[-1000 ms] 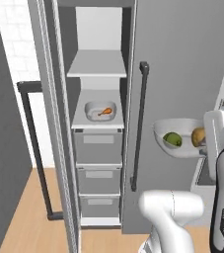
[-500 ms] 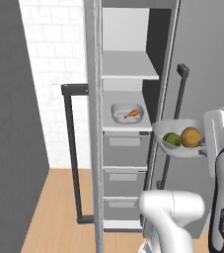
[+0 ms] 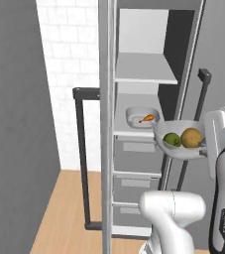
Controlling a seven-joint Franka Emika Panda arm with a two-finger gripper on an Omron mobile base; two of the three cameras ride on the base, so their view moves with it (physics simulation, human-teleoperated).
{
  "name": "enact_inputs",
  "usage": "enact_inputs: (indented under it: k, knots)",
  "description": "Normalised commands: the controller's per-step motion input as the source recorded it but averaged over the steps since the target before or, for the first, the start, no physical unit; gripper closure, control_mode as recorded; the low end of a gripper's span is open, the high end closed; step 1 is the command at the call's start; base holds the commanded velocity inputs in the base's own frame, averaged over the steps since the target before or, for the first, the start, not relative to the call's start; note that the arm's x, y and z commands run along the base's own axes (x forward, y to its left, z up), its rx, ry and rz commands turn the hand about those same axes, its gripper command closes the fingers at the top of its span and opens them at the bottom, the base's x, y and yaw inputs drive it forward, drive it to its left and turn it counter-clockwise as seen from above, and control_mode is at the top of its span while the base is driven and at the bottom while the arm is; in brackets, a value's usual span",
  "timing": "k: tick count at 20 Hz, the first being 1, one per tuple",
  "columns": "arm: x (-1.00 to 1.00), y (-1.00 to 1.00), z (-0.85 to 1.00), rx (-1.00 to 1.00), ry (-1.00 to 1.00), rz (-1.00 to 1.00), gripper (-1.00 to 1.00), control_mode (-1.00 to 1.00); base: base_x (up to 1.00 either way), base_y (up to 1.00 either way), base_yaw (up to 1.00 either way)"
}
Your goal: Take the meat container that has the chicken drumstick and place it on the second highest rack of the freezer. Then take the vegetable container that has the lime and potato and place it on the highest rack of the freezer.
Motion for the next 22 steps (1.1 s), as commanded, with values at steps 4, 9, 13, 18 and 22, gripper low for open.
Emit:
enact_inputs:
  k: [4,9,13,18,22]
  knots:
    - [0.0,0.0,0.0,0.0,0.0,0.0,1.0,1.0,0.05,0.14,0.15]
    - [0.0,0.0,0.0,0.0,0.0,0.0,1.0,1.0,0.08,0.05,0.09]
    - [0.0,0.0,0.0,0.0,0.0,0.0,1.0,1.0,0.0,0.0,0.0]
    - [0.0,0.0,0.0,0.0,0.0,0.0,1.0,-1.0,0.0,0.0,0.0]
    - [0.21,0.0,0.11,0.0,-0.17,0.0,1.0,-1.0,0.0,0.0,0.0]
